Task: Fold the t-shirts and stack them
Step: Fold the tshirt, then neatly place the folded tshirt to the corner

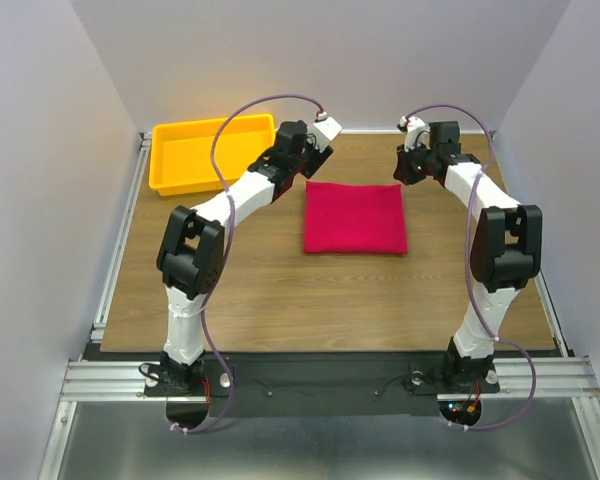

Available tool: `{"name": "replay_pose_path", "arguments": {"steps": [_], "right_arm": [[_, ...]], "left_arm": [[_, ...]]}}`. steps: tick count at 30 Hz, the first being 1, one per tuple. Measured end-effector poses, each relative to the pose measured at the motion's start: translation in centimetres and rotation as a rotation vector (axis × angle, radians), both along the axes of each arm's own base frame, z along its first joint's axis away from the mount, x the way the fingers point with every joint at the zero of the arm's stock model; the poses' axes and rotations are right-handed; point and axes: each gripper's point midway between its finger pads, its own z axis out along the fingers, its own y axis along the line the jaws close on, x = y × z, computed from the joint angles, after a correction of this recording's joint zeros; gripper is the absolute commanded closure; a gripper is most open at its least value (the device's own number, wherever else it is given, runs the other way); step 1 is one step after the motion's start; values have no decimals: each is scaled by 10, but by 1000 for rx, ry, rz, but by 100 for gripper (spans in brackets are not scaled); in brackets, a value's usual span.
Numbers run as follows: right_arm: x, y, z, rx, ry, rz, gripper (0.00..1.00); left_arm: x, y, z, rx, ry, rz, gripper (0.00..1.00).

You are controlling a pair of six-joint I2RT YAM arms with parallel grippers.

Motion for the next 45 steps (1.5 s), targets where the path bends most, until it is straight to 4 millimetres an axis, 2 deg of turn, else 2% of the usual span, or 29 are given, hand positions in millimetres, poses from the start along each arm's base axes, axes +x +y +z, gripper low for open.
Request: {"name": "replay_pose_path", "arguments": {"steps": [4, 7, 10, 13, 14, 15, 18, 20, 24, 32, 43, 45], "right_arm": [[-9, 19, 4, 77, 12, 95, 99], [-10, 25, -7, 101, 57, 120, 99], [-8, 26, -25, 105, 102, 117, 99], [-5, 22, -46, 92, 155, 87, 99], [-3, 20, -51, 85, 167, 71, 99], [0, 17, -56, 75, 178, 52, 99], [6, 11, -65, 51, 191, 10, 99], [9, 7, -68, 35, 194, -16, 99], [11, 0, -71, 9, 198, -55, 99], [12, -8, -78, -21, 207, -97, 99], [20, -16, -83, -53, 204, -135, 99], [21, -17, -82, -57, 201, -138, 94]], "left_arm": [[-21, -18, 27, -160, 60, -78, 41], [-32, -31, 23, -235, 129, -125, 43], [-39, -43, -4, -272, 226, -152, 43], [-40, -52, -46, -282, 335, -148, 44], [-41, -53, -68, -277, 385, -139, 44], [-42, -53, -77, -274, 409, -132, 46], [-42, -54, -120, -261, 513, -89, 47], [-37, -52, -136, -267, 544, -59, 47], [-22, -43, -128, -303, 534, 1, 47], [-5, -14, -129, -358, 544, 107, 46], [-1, -6, -138, -385, 564, 162, 46], [0, -6, -137, -386, 558, 164, 46]]}}
